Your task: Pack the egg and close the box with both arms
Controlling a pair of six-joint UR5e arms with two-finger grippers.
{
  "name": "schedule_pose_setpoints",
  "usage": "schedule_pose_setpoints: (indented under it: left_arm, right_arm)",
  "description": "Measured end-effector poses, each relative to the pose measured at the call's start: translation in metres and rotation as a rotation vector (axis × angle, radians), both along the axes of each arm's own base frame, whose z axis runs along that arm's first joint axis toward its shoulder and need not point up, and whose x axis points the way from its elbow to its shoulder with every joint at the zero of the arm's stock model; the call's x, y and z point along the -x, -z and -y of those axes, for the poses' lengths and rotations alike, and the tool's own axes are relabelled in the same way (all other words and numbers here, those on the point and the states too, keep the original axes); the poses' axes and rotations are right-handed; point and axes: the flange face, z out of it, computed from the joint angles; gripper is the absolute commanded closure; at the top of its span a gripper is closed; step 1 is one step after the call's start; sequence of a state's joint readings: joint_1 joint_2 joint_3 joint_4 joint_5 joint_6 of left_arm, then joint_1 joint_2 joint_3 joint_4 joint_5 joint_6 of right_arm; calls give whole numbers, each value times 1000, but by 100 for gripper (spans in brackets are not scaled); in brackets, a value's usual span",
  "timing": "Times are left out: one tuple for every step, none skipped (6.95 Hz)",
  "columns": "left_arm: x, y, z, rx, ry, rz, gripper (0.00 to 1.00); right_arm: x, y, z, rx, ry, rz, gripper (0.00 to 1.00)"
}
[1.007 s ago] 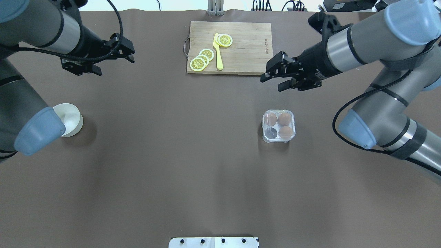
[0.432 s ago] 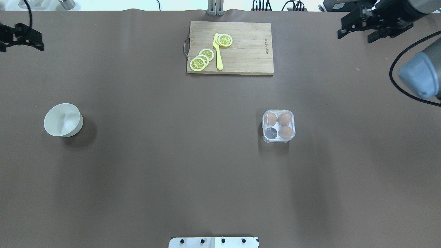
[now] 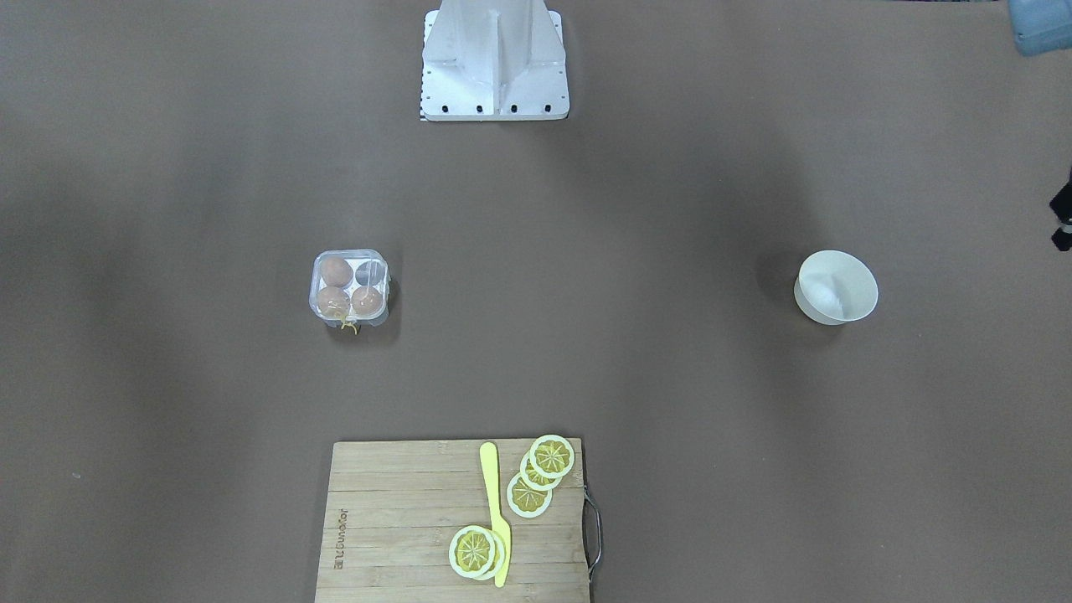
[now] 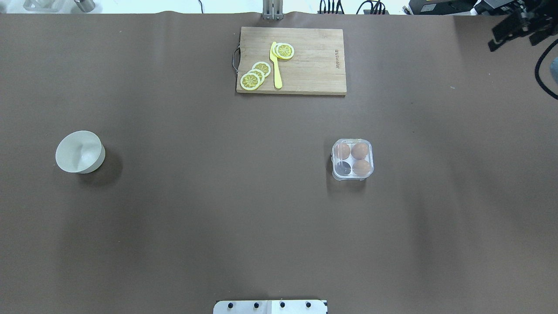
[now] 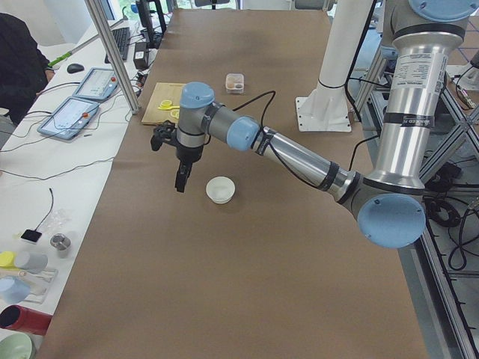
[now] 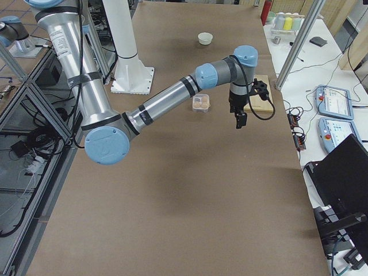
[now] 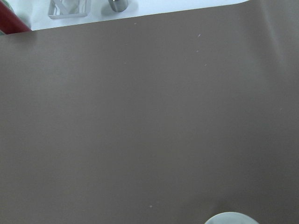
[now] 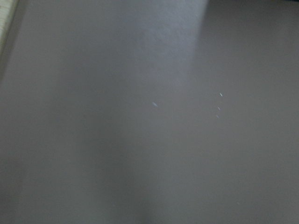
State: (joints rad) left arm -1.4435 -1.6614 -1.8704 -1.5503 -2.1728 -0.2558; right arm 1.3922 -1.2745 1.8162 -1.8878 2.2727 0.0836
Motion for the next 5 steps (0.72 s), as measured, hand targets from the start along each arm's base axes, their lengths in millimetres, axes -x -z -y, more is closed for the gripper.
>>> schedule_pose_setpoints:
  left_arm:
    - [28, -47, -8, 55, -11, -28, 2]
    - [44, -85, -19, 103, -15, -55, 2]
    - [49, -116, -27, 138, -15, -67, 2]
    - [51, -145, -29, 146, -16, -71, 2]
    - [52, -170, -31, 139, -14, -77, 2]
  right_arm:
    - [-27, -49, -16, 82, -6, 15, 0]
    - [-51, -90, -34, 155, -31, 40, 0]
    - [-77, -124, -54, 198, -53, 57, 0]
    - [-100, -148, -68, 215, -65, 65, 0]
    - [-114, -162, -75, 226, -77, 70, 0]
